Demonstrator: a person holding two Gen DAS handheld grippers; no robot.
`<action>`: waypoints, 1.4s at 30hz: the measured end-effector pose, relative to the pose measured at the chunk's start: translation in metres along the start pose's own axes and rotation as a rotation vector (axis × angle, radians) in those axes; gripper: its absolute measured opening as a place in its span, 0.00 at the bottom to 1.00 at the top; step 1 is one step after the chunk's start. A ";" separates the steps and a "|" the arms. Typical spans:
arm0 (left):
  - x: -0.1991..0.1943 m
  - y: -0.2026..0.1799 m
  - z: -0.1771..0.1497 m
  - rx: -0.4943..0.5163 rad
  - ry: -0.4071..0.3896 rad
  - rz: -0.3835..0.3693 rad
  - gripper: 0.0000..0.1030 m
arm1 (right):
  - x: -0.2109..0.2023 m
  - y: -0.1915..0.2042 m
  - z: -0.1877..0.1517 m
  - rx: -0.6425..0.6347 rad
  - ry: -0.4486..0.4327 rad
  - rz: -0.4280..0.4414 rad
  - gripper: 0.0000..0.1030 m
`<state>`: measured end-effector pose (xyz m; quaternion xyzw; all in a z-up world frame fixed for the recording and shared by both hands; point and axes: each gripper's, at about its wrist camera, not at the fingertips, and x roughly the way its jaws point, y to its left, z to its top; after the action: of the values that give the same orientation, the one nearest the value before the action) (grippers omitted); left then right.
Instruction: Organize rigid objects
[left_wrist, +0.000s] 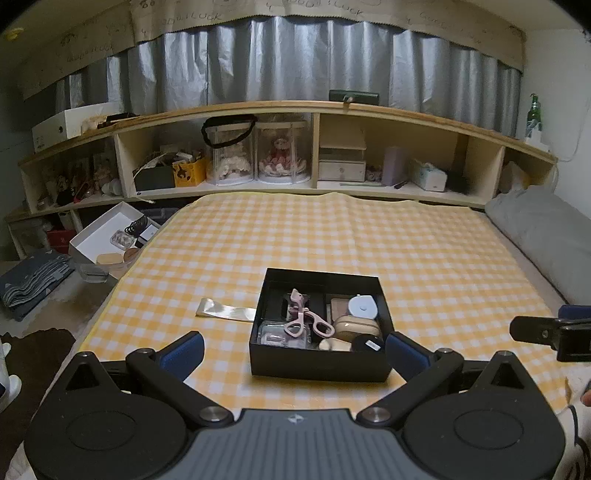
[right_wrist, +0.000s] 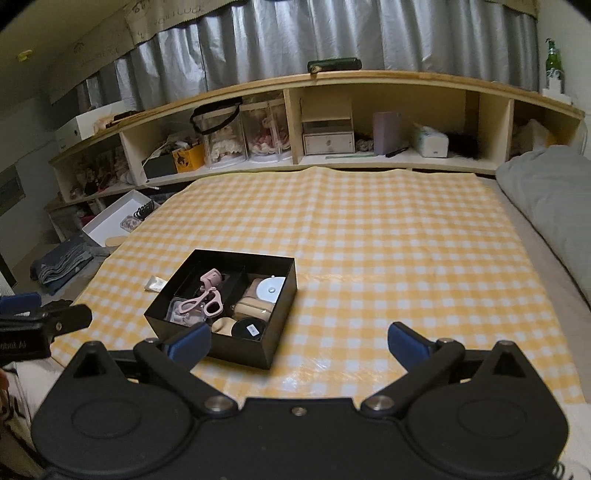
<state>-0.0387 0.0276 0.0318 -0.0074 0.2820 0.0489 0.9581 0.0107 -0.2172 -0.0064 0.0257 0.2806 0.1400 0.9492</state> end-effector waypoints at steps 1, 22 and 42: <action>-0.003 0.000 -0.001 0.001 -0.005 0.000 1.00 | -0.003 0.000 -0.003 -0.001 -0.010 -0.004 1.00; -0.018 -0.009 -0.024 0.033 -0.076 0.071 1.00 | -0.018 0.010 -0.030 -0.041 -0.092 -0.042 1.00; -0.015 -0.011 -0.025 0.029 -0.069 0.060 1.00 | -0.017 0.008 -0.031 -0.026 -0.084 -0.039 1.00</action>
<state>-0.0636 0.0141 0.0185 0.0165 0.2494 0.0736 0.9655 -0.0211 -0.2152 -0.0224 0.0136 0.2390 0.1241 0.9630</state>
